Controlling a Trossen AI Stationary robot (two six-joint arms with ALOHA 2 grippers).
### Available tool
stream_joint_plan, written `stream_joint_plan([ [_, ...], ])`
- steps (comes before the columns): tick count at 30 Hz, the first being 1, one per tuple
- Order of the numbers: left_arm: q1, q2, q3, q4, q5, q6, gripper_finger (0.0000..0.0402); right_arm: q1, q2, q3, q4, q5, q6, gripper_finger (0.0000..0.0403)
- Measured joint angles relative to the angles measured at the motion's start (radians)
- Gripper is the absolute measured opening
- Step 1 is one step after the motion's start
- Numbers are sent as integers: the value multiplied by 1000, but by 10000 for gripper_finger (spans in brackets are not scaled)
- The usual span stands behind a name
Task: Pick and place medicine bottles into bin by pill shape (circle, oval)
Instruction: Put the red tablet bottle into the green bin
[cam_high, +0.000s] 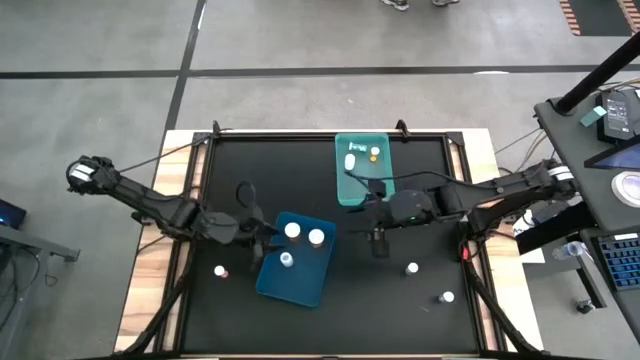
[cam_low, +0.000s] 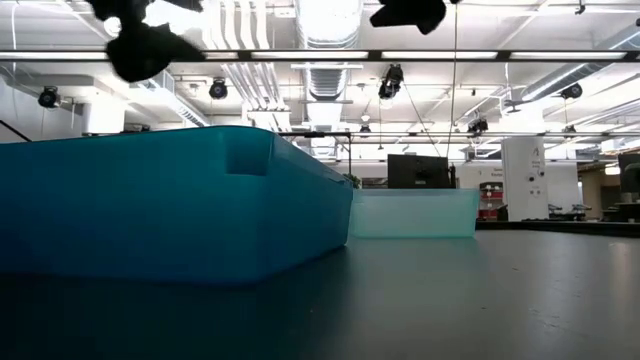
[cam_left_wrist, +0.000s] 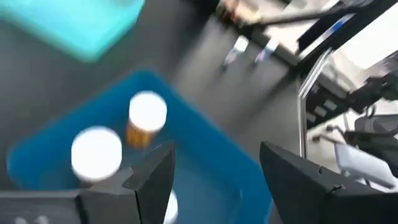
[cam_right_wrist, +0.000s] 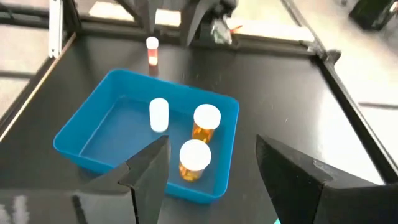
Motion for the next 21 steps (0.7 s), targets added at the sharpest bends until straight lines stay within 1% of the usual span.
stream_joint_plan([
  [3, -24, 41, 51, -185, 51, -167, 219, 0, -57, -92, 113, 0, -23, 226],
  [7, -63, 121, 124, -443, 187, -396, 219, 0, -116, -186, 241, 0, -50, 226],
  [11, -118, 215, 196, -663, 318, -571, 219, 0, -154, -255, 322, 0, -64, 226],
  [14, -162, 279, 245, -793, 387, -649, 219, 0, -167, -286, 342, -1, -65, 226],
  [16, -196, 313, 251, -869, 418, -692, 219, 0, -168, -296, 351, -1, -69, 226],
  [19, -233, 343, 237, -899, 469, -737, 219, 0, -155, -297, 351, -1, -73, 226],
  [21, -243, 356, 222, -906, 475, -743, 219, 0, -145, -297, 351, -1, -73, 226],
])
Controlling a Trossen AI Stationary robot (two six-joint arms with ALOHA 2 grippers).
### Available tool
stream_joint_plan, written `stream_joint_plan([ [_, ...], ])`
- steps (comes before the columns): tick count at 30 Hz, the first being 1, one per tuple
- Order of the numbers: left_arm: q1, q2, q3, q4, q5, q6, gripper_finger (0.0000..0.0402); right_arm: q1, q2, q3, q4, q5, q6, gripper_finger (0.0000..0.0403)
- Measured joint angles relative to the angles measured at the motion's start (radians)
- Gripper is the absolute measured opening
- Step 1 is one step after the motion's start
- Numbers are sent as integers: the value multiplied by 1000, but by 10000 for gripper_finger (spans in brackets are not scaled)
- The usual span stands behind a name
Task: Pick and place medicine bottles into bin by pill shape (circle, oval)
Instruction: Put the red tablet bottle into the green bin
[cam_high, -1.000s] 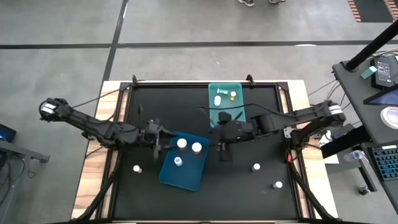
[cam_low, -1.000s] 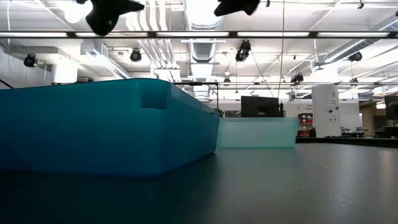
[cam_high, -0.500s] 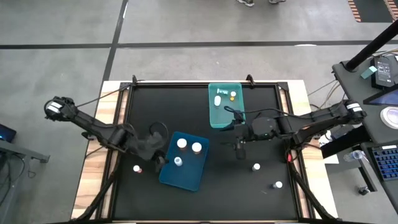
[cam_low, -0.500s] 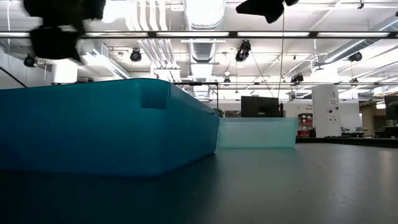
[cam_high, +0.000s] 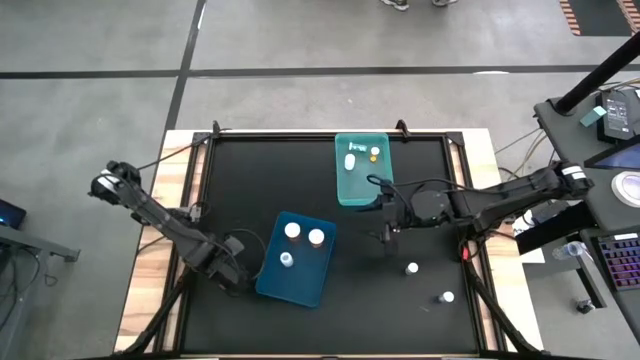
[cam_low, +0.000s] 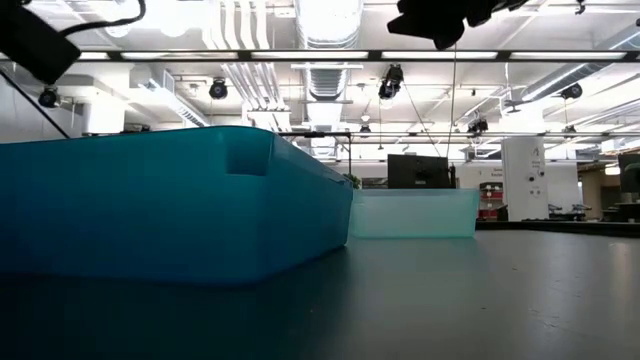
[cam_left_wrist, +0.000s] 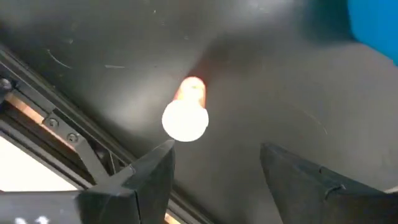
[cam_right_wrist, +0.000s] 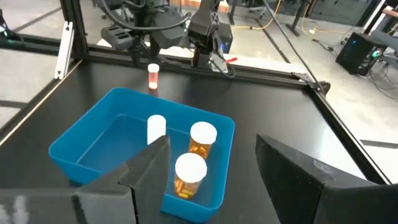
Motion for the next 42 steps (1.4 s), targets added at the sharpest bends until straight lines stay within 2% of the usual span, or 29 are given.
stream_joint_plan([
  [12, -1, 22, -45, -1, -63, -24, 219, 0, 6, 2, -5, -8, 0, 226],
  [27, -2, 22, -91, 4, -52, -21, 215, 0, 6, 2, -23, -8, 18, 226],
  [31, -3, 22, -91, 18, -36, -17, 189, 0, 6, 2, -26, -8, 27, 226],
  [40, -3, 22, -91, 63, -31, 13, 93, 1, 6, 3, -27, -8, 30, 226],
  [42, -3, 21, -87, 63, -30, 13, 85, 1, 6, 3, -27, -8, 30, 226],
])
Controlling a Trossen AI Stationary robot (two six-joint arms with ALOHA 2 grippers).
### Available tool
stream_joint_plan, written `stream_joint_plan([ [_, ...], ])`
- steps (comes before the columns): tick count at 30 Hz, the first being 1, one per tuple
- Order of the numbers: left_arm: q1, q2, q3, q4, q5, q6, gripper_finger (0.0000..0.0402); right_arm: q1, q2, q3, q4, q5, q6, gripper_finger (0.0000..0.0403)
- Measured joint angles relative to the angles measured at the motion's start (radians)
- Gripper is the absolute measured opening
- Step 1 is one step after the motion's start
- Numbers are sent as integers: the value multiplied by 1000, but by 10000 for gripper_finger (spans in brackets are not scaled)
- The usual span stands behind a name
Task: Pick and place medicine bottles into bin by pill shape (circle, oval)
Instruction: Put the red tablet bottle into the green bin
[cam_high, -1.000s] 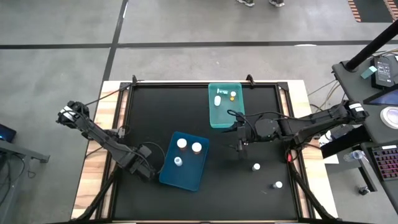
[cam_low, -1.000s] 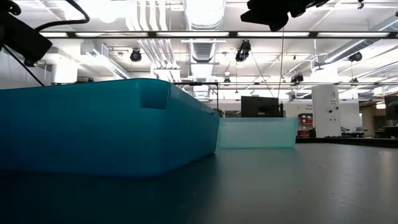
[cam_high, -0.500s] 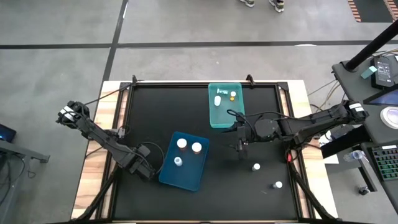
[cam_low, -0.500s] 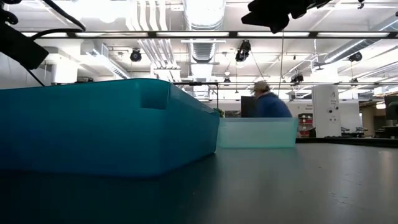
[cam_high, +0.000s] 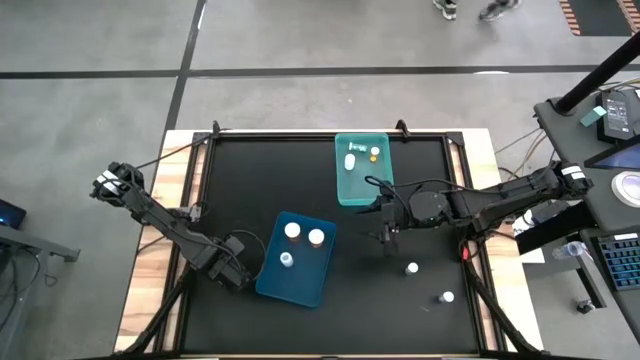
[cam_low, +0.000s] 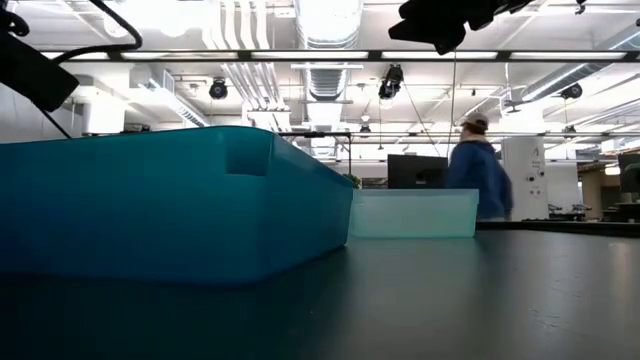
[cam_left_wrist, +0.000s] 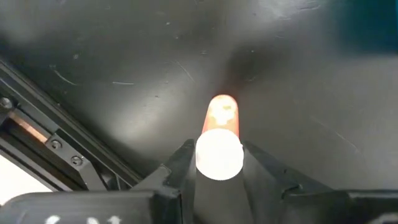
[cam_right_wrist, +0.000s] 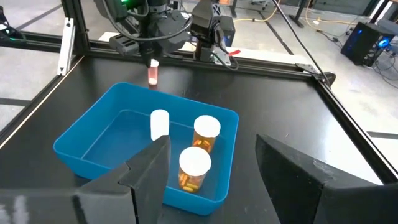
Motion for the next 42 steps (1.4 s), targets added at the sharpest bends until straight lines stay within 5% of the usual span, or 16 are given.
stream_joint_plan([
  [13, 9, -4, 218, -172, -12, 31, 97, 0, 0, 0, -4, 0, -1, 226],
  [19, 36, -5, 414, -223, -224, 161, 99, 0, 0, 0, -11, 0, -3, 226],
  [25, 79, -5, 558, -179, -581, 390, 99, 0, -2, 0, -76, 1, -1, 226],
  [28, 122, -5, 584, -74, -677, 551, 99, 0, -17, 0, -99, 0, -1, 226],
  [34, 255, 14, 586, 218, -697, 913, 100, 0, -87, 0, -168, 1, 10, 226],
  [42, 437, 118, 625, 395, -637, 1257, 100, 8, -216, -69, -172, 1, 14, 226],
])
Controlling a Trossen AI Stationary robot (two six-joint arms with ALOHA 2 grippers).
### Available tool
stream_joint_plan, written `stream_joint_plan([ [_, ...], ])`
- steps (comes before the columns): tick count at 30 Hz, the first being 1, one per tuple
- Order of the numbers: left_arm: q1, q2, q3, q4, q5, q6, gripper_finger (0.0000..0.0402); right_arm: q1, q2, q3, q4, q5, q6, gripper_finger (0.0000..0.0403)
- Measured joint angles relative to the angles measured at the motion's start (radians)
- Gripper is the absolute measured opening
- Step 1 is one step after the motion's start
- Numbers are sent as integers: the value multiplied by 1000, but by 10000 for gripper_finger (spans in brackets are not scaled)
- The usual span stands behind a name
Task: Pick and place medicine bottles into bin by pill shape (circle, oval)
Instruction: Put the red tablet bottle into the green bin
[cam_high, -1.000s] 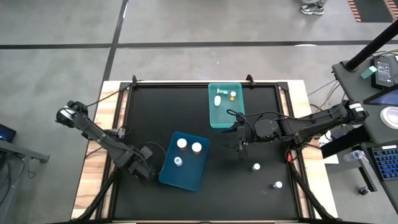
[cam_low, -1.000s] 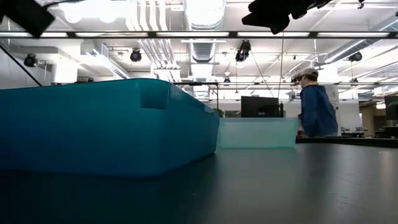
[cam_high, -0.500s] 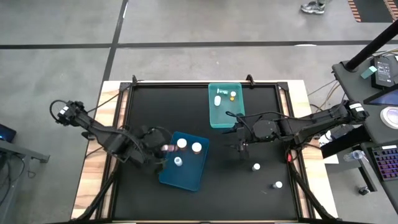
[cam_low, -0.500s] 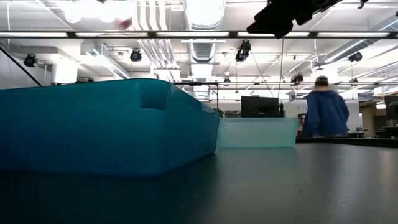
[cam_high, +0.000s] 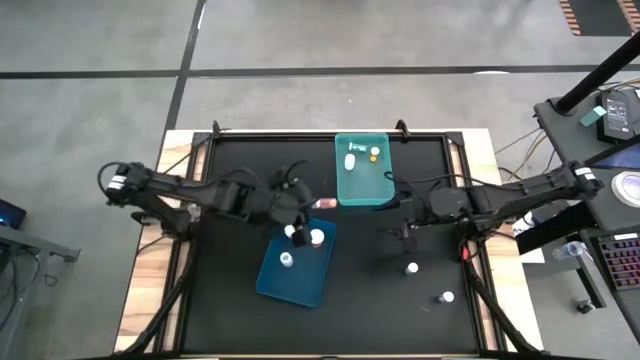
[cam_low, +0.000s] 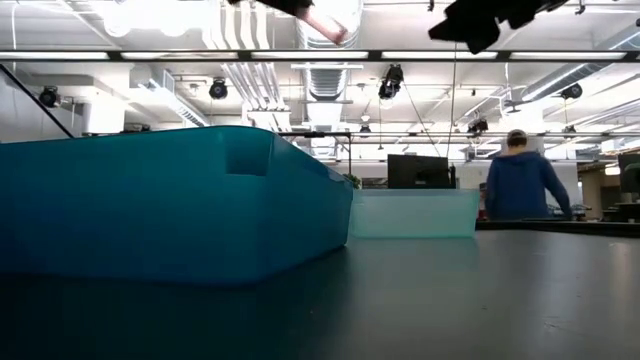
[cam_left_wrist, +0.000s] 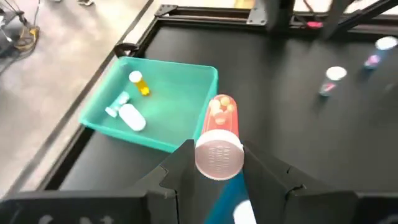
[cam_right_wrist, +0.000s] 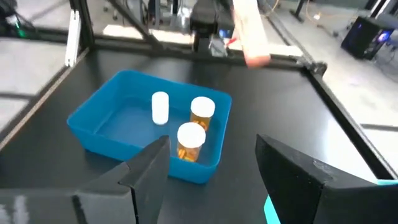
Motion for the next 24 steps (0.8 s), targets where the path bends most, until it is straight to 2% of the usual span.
stream_joint_plan([
  [7, 138, 113, 22, 133, 35, 172, 100, 3, -147, -63, 18, 0, -5, 226],
  [14, 254, 264, 92, 197, 98, 205, 100, 3, -211, -87, 19, 0, -16, 226],
  [17, 291, 328, 140, 187, 111, 214, 100, 3, -211, -89, 19, 0, -23, 226],
  [22, 348, 411, 244, 127, 259, 203, 99, 2, -203, -90, 18, 0, -30, 226],
  [24, 367, 441, 310, 55, 282, 199, 96, 2, -201, -90, 19, 0, -34, 226],
])
